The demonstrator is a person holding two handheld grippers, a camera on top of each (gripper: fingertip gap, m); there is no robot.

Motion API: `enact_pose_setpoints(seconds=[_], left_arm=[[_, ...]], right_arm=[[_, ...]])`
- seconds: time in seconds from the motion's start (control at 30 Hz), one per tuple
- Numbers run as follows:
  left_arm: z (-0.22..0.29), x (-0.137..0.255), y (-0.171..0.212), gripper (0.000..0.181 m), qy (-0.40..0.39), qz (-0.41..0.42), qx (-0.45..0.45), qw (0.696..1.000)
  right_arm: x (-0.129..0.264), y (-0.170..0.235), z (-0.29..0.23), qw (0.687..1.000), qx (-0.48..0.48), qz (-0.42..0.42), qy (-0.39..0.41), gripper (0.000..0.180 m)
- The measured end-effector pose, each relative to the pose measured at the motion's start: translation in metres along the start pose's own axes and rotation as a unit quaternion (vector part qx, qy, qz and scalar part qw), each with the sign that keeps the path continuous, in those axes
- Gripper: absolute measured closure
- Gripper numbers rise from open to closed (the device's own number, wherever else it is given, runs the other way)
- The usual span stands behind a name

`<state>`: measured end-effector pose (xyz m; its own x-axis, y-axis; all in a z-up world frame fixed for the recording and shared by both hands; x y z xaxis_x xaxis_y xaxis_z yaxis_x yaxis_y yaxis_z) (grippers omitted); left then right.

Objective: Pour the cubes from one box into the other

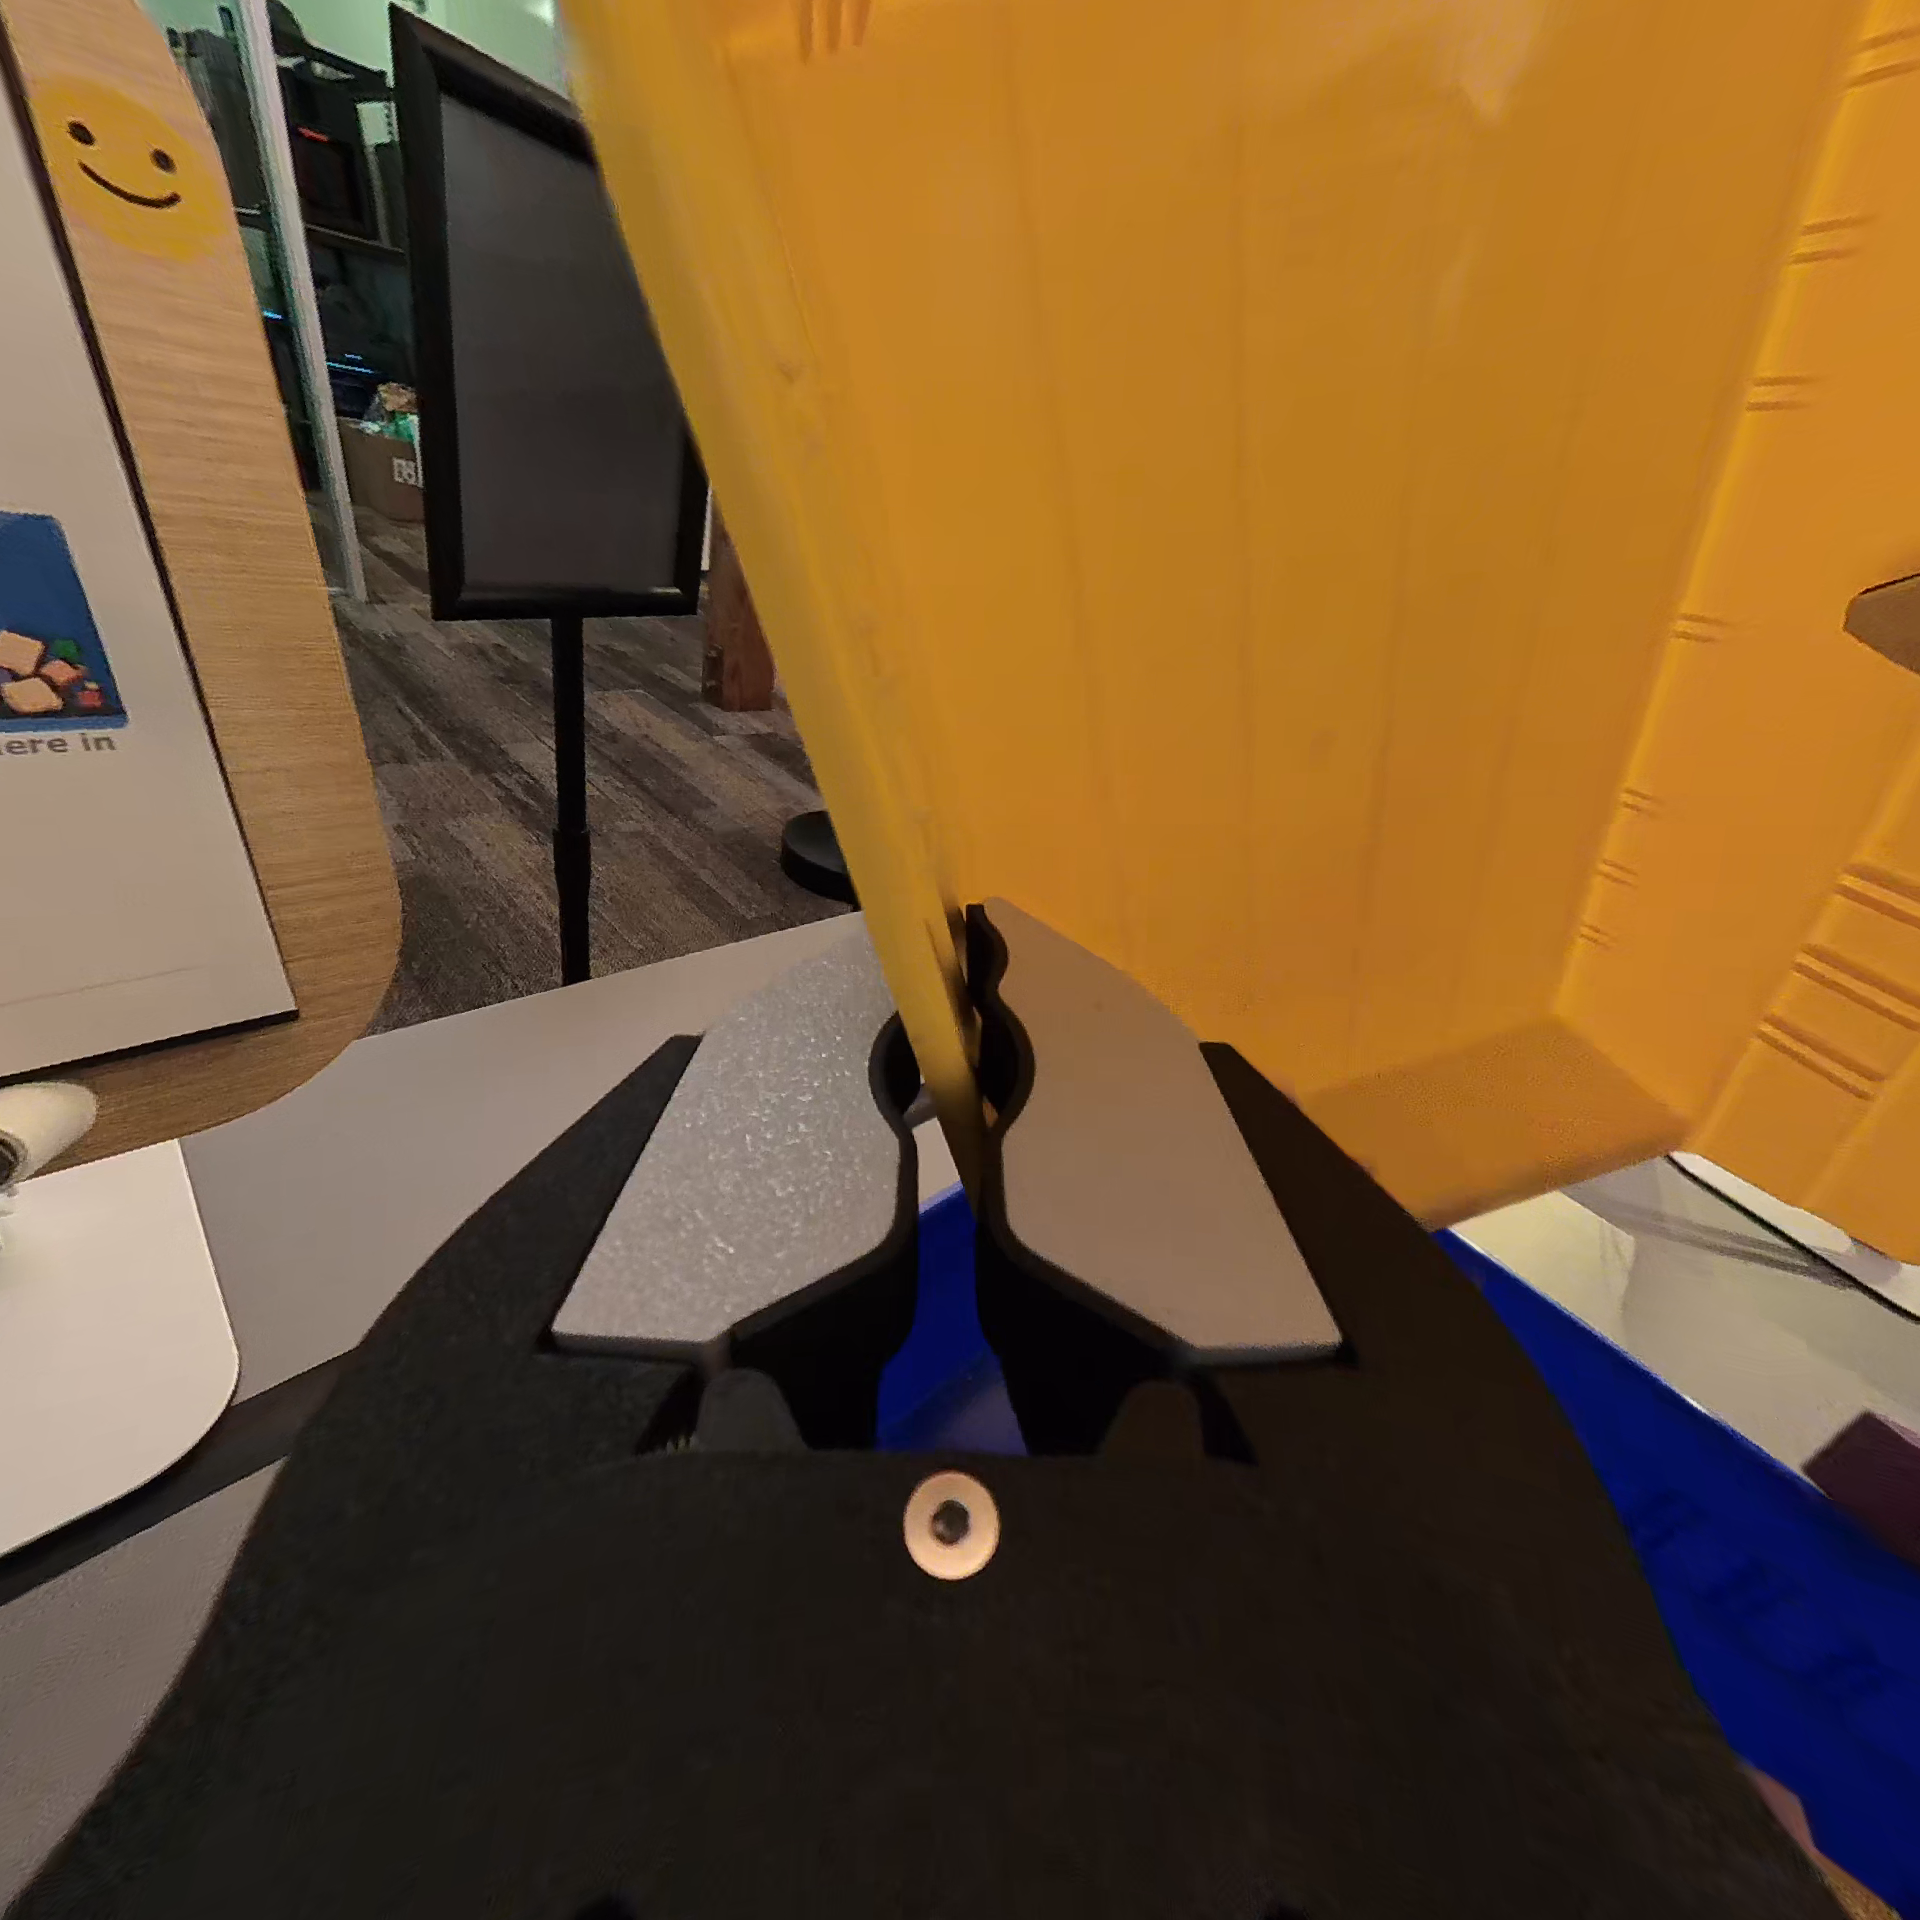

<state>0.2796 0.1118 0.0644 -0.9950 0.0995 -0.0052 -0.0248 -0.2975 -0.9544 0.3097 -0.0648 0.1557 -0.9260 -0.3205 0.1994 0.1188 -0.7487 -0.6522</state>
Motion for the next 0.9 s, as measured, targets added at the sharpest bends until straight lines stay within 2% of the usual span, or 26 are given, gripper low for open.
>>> enact_pose_setpoints(seconds=[0.37,0.9], left_arm=[[-0.003,0.007,0.003,0.176,0.0,0.001,-0.01,1.0],[0.024,0.019,-0.015,0.174,0.04,0.097,-0.043,0.994]], right_arm=[[0.003,0.001,-0.008,1.0,0.003,0.012,-0.012,0.167],[0.043,0.001,0.009,0.993,0.02,0.106,0.057,0.165]])
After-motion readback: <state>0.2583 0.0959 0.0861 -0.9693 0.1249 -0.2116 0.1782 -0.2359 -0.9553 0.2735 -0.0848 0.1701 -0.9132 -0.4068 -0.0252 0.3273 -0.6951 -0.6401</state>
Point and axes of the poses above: each gripper's, where its closed fingertips meet, x back along the fingers, y out of its underside, z = x × y across the jaws, the point moved 3 cm from there along x, back along the fingers, and after that the axes turned 5 degrees about x, right-handed, at the moved point
